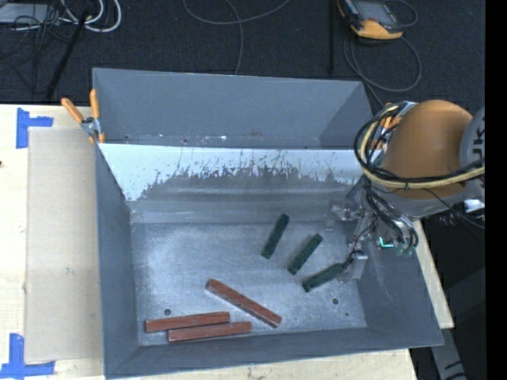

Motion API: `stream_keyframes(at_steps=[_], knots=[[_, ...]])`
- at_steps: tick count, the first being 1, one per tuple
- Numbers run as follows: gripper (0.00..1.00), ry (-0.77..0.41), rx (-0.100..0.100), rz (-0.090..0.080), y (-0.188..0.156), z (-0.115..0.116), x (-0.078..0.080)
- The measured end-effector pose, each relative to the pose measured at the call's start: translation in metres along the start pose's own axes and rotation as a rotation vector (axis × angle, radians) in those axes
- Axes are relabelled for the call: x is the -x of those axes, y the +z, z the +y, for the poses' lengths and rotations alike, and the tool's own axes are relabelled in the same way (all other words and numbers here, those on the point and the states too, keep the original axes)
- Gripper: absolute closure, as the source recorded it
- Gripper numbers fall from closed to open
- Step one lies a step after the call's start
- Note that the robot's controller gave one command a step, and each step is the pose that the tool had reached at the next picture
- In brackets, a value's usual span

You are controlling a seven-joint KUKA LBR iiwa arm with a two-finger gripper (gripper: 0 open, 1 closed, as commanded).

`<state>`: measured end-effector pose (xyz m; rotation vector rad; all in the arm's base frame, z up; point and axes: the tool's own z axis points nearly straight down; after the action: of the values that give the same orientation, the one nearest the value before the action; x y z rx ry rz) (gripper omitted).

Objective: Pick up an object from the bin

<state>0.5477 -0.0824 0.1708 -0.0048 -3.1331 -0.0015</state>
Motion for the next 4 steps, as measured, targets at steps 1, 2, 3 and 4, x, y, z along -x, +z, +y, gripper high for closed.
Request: stream_keyframes(at_steps=[1,2,3,4], knots=[[0.0,-0.002,-0.001,-0.009,0.101,-0.012,-0.008],[1.0,-0.007,-0.002,-0.014,0.097,-0.011,-0.006],[0.0,-0.008,-0.001,-0.009,0.099,-0.011,-0.007],[0.0,-0.205,-0.002,-0.011,0.1,0.004,0.032]])
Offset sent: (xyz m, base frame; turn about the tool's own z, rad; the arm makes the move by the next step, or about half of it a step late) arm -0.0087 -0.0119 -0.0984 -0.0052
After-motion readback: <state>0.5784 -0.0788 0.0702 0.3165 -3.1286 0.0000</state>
